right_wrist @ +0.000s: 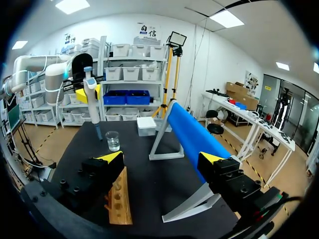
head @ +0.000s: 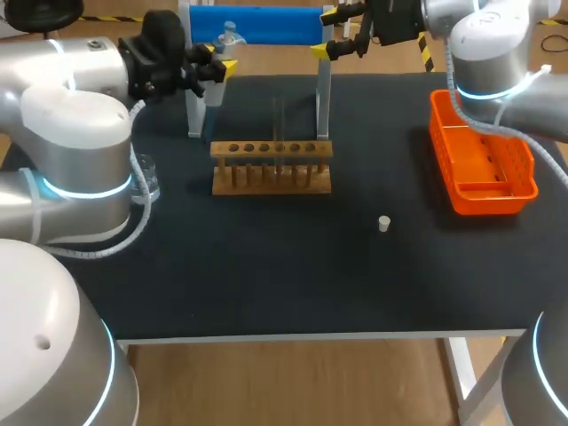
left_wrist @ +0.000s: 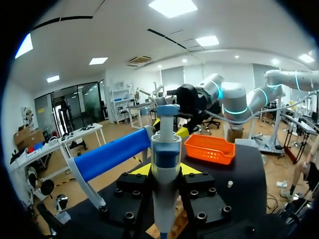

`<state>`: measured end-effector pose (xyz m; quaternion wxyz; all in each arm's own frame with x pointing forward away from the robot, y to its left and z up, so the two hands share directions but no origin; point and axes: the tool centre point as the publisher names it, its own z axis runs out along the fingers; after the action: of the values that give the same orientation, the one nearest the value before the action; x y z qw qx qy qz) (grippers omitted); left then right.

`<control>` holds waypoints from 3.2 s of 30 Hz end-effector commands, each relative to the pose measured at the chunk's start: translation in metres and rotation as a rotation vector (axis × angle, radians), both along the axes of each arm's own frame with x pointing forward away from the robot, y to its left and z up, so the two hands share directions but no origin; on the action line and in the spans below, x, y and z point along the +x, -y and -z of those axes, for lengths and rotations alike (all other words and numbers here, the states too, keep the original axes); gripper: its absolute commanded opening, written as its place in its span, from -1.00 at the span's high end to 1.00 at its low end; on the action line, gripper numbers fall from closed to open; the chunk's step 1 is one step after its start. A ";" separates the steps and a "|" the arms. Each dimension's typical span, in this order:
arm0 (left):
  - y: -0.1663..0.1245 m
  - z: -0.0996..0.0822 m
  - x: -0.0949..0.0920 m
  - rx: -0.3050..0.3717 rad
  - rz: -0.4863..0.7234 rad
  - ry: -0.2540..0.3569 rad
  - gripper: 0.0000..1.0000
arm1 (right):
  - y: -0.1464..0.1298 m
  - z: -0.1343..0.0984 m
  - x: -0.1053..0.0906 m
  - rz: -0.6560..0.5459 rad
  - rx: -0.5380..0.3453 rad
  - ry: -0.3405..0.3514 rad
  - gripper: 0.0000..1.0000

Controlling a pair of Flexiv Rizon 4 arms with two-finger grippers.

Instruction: Invert the test tube, pick up the pipette, mount the tip to pipette, aspirate from beaker and dispense into the tube, eject the tip, return the pipette, and cap with the stopper.

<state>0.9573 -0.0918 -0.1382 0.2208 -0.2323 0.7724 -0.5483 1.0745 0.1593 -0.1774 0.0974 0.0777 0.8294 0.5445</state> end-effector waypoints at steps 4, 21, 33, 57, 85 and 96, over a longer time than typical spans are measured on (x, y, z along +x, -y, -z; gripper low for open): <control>0.018 0.012 0.029 0.023 -0.052 -0.013 1.00 | 0.001 -0.001 0.000 -0.002 -0.001 -0.001 -1.00; 0.004 0.018 0.080 0.025 -0.200 -0.025 1.00 | 0.001 -0.001 0.000 -0.002 -0.001 -0.001 -1.00; -0.020 0.013 0.108 0.022 -0.288 -0.011 1.00 | 0.001 -0.001 0.000 -0.002 -0.001 -0.001 -1.00; -0.037 0.023 0.151 0.037 -0.412 -0.046 1.00 | 0.001 -0.001 0.000 -0.002 -0.001 -0.001 -1.00; -0.049 0.032 0.182 0.098 -0.583 -0.141 1.00 | 0.001 -0.001 0.000 -0.002 -0.001 -0.001 -1.00; -0.050 0.037 0.188 0.147 -0.616 -0.218 1.00 | 0.001 -0.001 0.000 -0.002 -0.001 -0.001 -1.00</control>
<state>1.1418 -0.0380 -0.1792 0.3231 -0.4825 0.7108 -0.3970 1.0744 0.1593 -0.1774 0.0976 0.0778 0.8294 0.5445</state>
